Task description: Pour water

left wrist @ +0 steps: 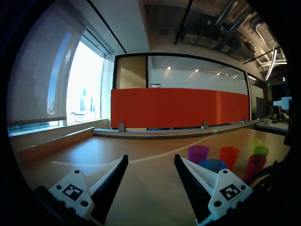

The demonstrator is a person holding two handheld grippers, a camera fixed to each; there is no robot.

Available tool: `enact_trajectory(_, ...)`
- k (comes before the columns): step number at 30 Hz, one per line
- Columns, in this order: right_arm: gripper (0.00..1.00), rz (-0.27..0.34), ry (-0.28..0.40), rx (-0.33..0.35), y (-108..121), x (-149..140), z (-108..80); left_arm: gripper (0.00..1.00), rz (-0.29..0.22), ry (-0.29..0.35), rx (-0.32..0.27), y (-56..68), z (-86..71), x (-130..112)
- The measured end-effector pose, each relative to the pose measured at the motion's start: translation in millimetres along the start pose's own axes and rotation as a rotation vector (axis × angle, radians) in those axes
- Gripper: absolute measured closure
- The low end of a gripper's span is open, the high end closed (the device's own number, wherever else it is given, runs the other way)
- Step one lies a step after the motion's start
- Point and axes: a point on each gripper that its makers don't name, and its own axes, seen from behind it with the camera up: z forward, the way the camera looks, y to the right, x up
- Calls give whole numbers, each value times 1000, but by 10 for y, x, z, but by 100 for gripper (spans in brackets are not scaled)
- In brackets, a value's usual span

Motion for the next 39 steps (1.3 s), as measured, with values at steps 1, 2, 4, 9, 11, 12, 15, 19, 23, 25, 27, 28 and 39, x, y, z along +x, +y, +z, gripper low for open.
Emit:
enact_trajectory(1, 1, 0, 0, 1, -4, -1, -2, 9, 0, 0, 0, -1, 0, -2)
enact_trajectory(2, 1, 0, 1, 2, -7, -2, -4, 9, 0, -1, 0, -1, 1, -4)
enact_trajectory(4, 1, -2, 2, 6, -12, -2, -12, 9, 1, -1, 0, -1, 0, -6)
enact_trajectory(9, 1, -11, 8, 10, 11, -7, -38, 9, 1, -1, 0, -4, -2, -9)
enact_trajectory(11, 1, -17, 15, 3, 48, 2, -48, 9, 1, -1, 0, -6, -1, -10)
enact_trajectory(12, 1, -20, 21, -1, 66, 10, -53, 9, 1, -1, 0, -6, -1, -9)
enact_trajectory(15, 1, -33, 46, -12, 116, 39, -66, 9, 2, -1, 0, -5, 0, -8)
enact_trajectory(19, 1, -50, 78, -14, 135, 62, -79, 9, 2, -1, 0, -3, 0, -8)
enact_trajectory(23, 1, -45, 97, -7, 116, 27, -90, 9, 2, -1, 0, -6, -2, -8)
enact_trajectory(25, 1, -35, 101, -3, 118, -6, -94, 9, 2, -1, 0, -7, -4, -9)
enact_trajectory(27, 1, -25, 105, 0, 124, -39, -97, 9, 2, -1, 0, -8, -5, -9)
enact_trajectory(28, 1, -18, 108, 0, 129, -59, -99, 9, 2, -1, 0, -9, -5, -8)
enact_trajectory(39, 1, 11, 104, -13, 274, -322, -59, 9, 2, -1, 0, -7, -3, -5)
